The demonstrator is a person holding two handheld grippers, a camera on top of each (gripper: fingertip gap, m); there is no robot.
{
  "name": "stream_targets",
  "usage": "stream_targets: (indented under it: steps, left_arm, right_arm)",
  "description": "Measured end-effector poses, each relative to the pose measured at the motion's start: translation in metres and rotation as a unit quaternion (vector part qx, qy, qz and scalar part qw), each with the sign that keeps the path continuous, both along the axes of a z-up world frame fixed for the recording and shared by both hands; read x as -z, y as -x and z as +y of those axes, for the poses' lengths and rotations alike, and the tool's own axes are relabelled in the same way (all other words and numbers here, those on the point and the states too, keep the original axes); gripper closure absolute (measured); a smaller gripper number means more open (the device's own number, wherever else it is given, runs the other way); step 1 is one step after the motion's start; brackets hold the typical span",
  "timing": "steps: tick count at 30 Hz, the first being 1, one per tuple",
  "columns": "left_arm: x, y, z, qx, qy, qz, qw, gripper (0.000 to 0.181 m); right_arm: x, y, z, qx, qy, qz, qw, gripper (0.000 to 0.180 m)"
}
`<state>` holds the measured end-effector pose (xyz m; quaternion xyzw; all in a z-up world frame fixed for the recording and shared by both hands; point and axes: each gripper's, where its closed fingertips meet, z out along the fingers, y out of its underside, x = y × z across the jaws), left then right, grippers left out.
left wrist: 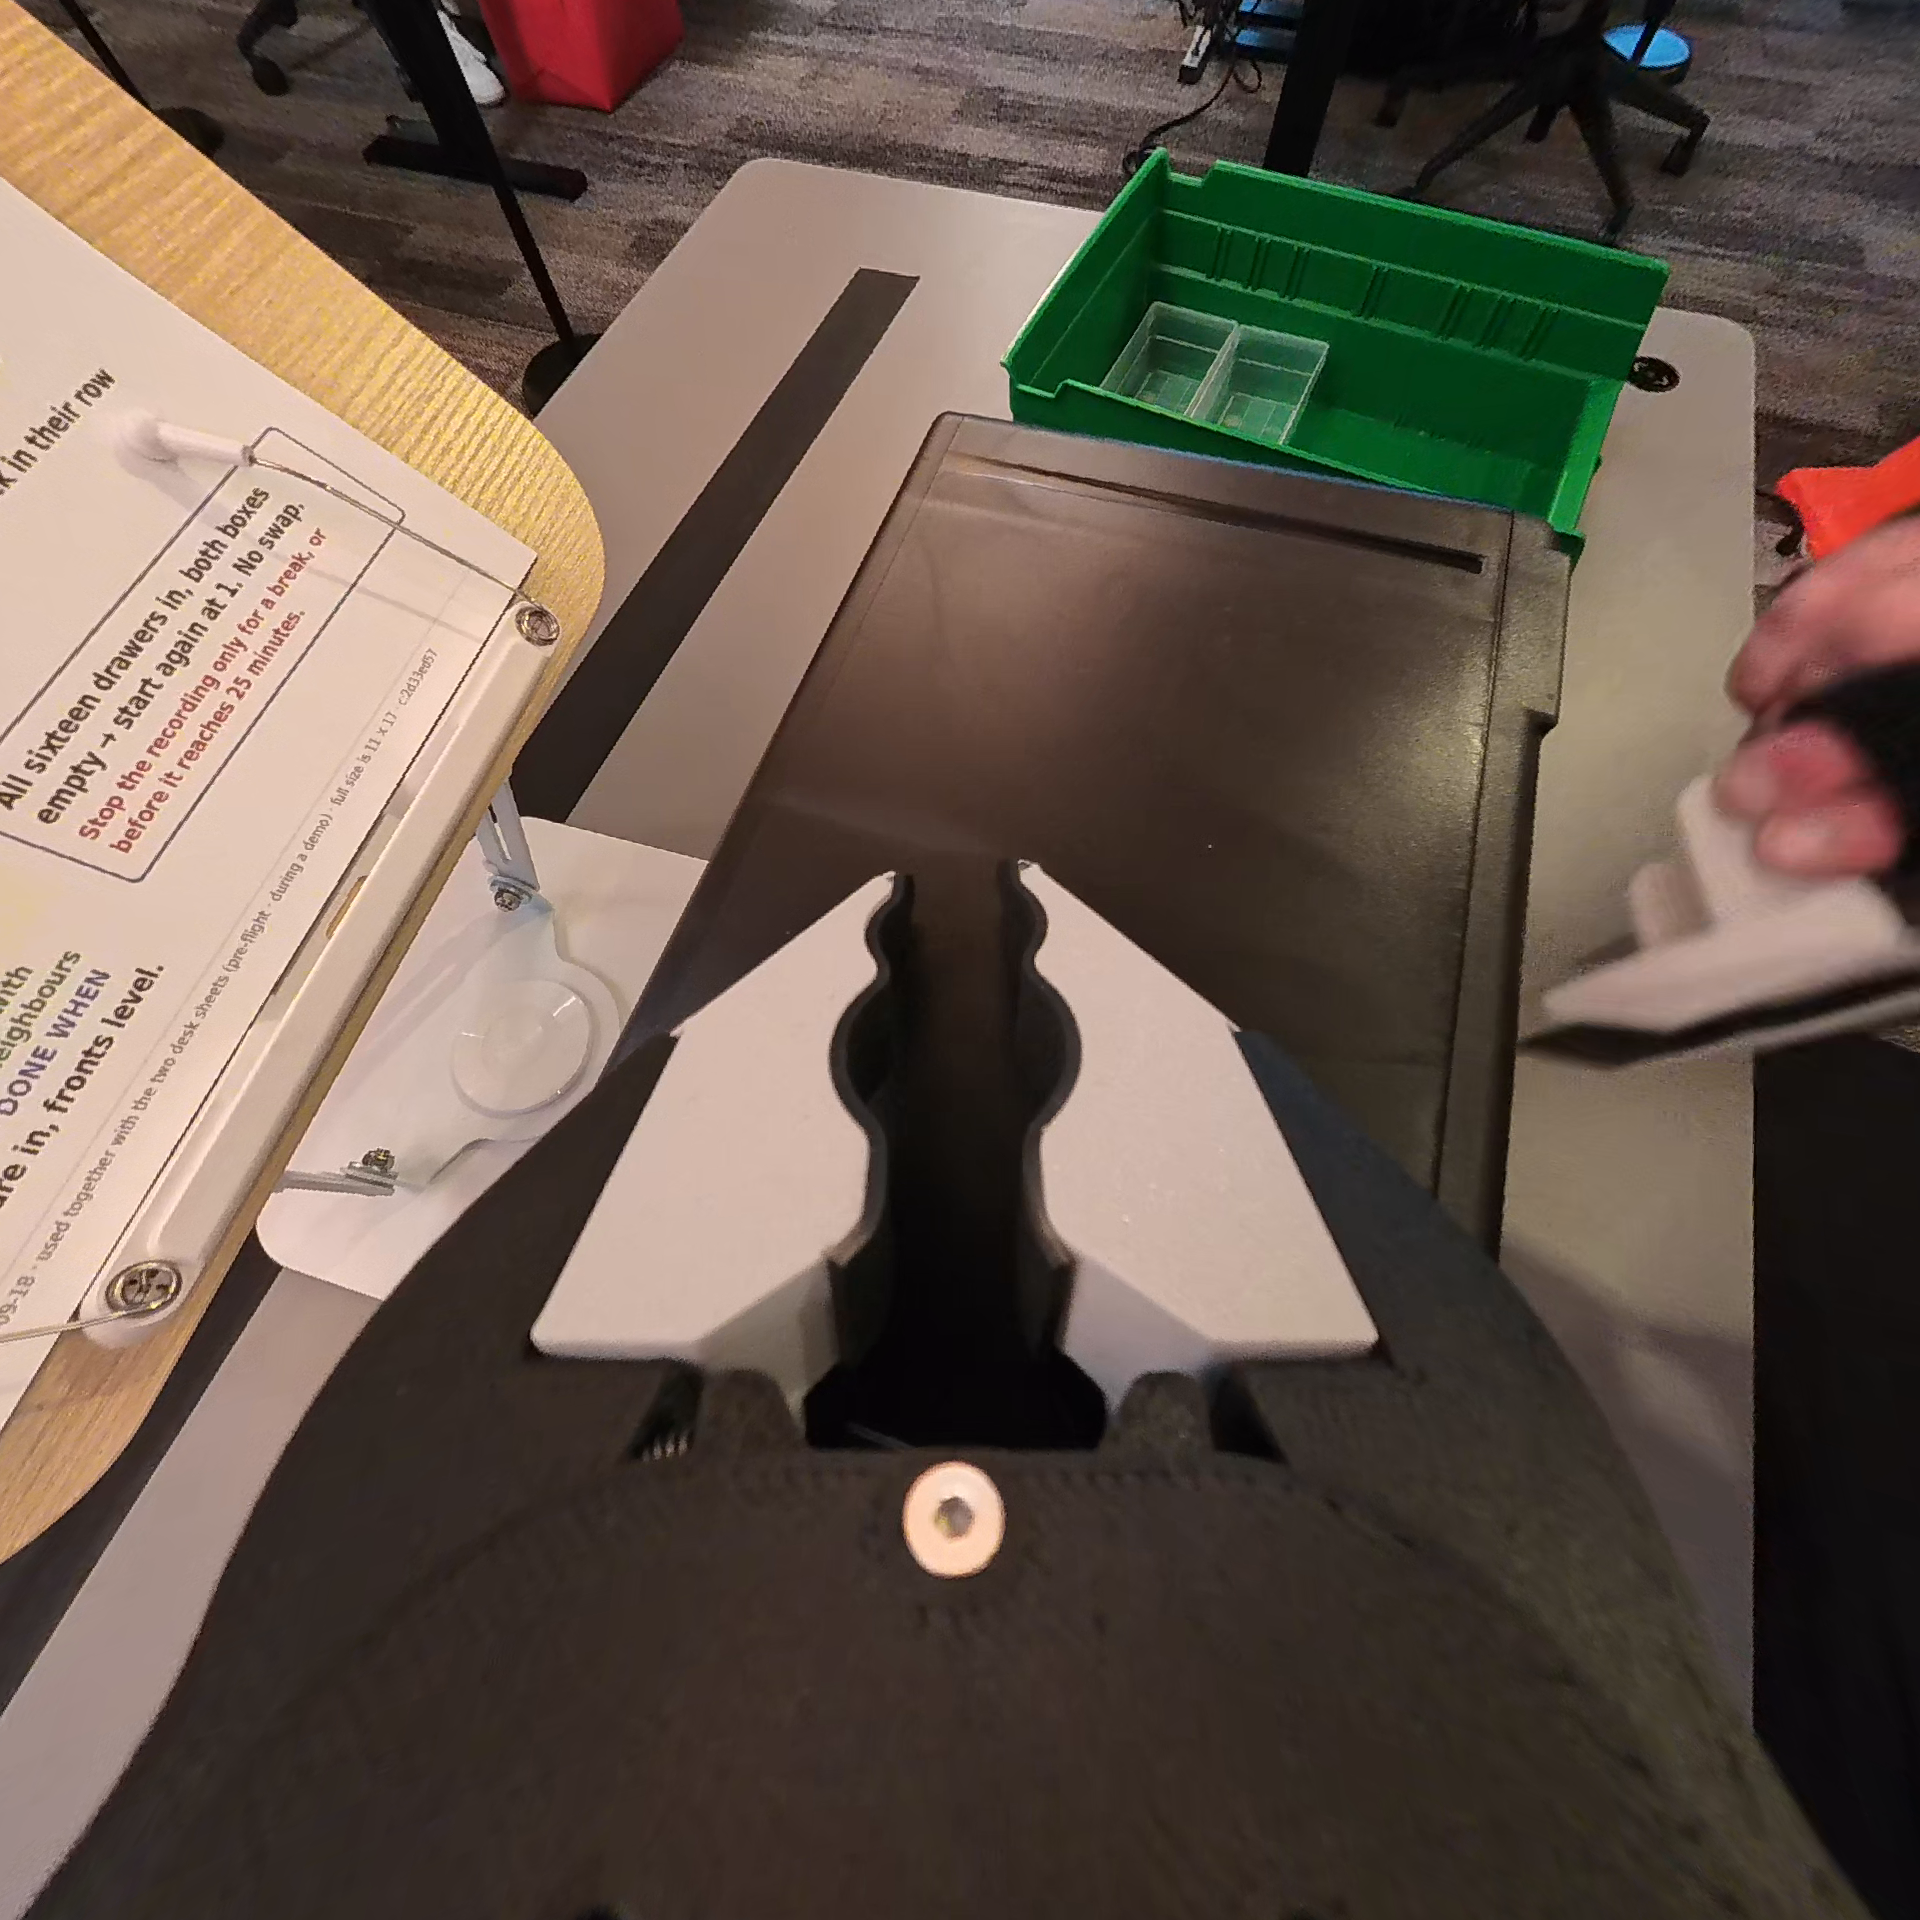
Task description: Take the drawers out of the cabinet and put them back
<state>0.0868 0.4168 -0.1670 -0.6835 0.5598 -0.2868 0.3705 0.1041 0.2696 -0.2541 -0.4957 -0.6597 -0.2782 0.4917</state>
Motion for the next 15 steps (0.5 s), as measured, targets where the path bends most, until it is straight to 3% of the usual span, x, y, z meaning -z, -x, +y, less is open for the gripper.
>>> stream_targets:
  steps: [1,9,15]
  left_arm:
    - [0.000,0.000,0.000,0.000,0.000,0.000,1.000,0.164]
    - [0.000,0.000,0.000,0.000,0.000,-0.001,1.000,0.165]
    - [0.000,0.000,0.000,0.002,-0.001,-0.002,1.000,0.164]
  right_arm:
    - [0.007,0.015,0.006,-0.012,-0.028,-0.014,0.999,0.153]
    - [0.040,0.058,0.055,-0.038,-0.097,-0.040,0.994,0.158]
    - [0.037,0.059,0.058,-0.054,-0.100,-0.034,0.993,0.169]
